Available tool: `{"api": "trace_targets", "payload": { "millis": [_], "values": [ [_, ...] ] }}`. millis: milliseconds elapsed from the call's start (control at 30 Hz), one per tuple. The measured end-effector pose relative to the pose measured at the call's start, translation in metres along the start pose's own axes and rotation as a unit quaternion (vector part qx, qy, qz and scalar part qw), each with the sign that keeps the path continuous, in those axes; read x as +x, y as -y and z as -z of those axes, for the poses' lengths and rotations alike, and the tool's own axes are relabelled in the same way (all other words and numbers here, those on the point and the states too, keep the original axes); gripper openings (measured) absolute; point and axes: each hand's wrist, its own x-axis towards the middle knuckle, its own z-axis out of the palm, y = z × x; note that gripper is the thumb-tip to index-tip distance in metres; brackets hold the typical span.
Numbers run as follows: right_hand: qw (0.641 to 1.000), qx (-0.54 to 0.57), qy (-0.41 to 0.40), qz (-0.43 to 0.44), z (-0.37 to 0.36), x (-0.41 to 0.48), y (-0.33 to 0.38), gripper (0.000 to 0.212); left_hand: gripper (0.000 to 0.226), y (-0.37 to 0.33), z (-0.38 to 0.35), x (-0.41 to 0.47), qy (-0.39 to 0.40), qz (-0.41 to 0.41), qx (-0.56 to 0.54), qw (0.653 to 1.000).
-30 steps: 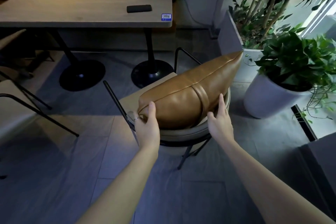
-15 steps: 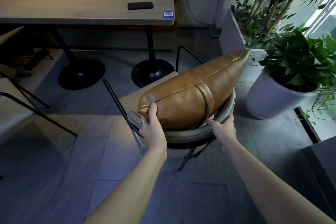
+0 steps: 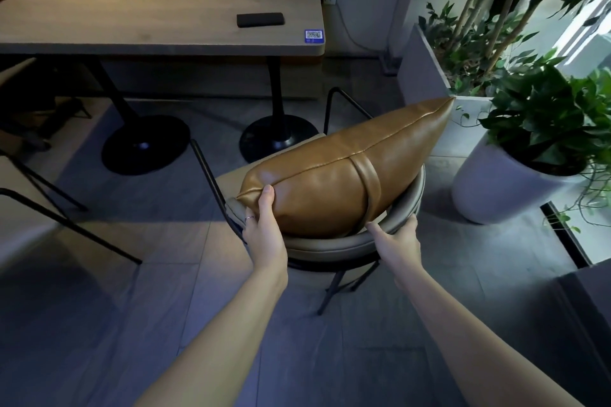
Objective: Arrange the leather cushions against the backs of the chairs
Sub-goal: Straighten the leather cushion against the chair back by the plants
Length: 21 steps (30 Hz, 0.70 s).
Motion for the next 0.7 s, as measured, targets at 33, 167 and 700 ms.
{"api": "trace_targets", "payload": {
  "millis": [33, 167, 700],
  "values": [
    [1.0, 0.001, 0.0, 0.0, -0.008, -0.001, 0.004, 0.103, 0.07, -0.006, 0.003, 0.008, 0.005, -0.003, -0.001, 1.0],
    [1.0, 0.002, -0.007, 0.0, -0.04, -0.002, 0.019, 0.106, 0.07, -0.029, 0.016, 0.038, 0.012, 0.0, 0.006, 1.0],
    [0.997, 0.031, -0.063, -0.026, -0.138, -0.014, 0.053, 0.105, 0.099, -0.092, 0.059, 0.129, 0.041, -0.001, 0.022, 0.999]
  ]
}}
